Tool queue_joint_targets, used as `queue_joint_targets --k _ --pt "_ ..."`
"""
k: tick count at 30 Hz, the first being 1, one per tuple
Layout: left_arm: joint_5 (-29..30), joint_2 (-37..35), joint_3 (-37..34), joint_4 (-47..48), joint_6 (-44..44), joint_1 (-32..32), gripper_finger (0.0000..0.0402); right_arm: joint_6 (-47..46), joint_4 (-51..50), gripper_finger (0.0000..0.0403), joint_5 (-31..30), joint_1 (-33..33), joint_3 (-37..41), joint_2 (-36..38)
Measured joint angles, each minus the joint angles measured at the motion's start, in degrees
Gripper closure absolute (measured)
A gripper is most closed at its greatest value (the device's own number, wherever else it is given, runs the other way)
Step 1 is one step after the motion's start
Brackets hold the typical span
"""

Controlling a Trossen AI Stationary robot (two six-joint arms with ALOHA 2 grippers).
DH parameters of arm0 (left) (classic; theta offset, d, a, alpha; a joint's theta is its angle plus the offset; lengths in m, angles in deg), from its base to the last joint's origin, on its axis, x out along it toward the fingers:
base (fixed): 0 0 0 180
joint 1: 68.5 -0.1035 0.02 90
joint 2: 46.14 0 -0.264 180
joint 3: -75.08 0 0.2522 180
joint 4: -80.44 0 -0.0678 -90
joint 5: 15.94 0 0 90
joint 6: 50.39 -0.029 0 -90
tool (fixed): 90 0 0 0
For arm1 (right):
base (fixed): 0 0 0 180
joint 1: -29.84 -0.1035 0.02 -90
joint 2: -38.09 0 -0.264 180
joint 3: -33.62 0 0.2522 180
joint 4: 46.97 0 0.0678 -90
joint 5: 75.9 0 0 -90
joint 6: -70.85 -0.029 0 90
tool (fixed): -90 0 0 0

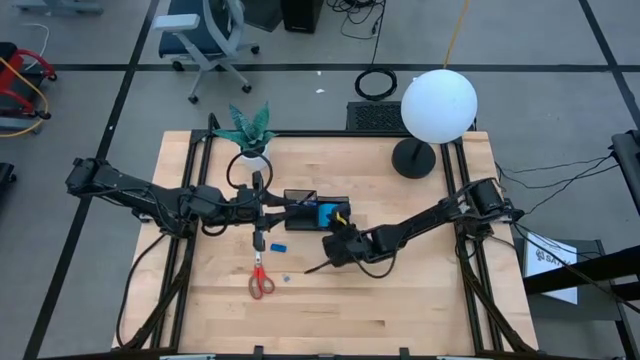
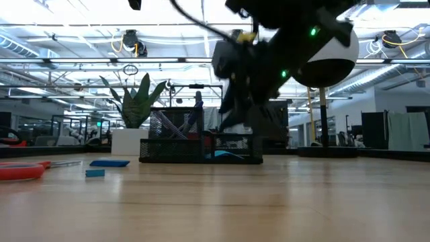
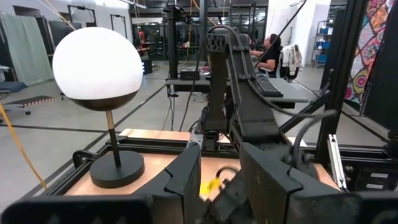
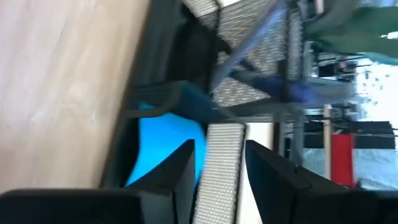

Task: Pick and place office supplies into organizer
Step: Put the red scissors into the black desk organizer

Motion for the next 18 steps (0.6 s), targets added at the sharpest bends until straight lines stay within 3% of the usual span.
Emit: queue_joint_targets --k 9,18 --pt "0.0 0.0 0.0 0.2 -1.2 2.0 0.0282 -2.2 0.2 0.028 -1.7 -2.4 0.0 8.2" --pt "0.0 0.0 0.0 4.8 -4.6 4.6 0.0282 -3.3 0.2 0.0285 1.1 -1.9 0.0 19.0"
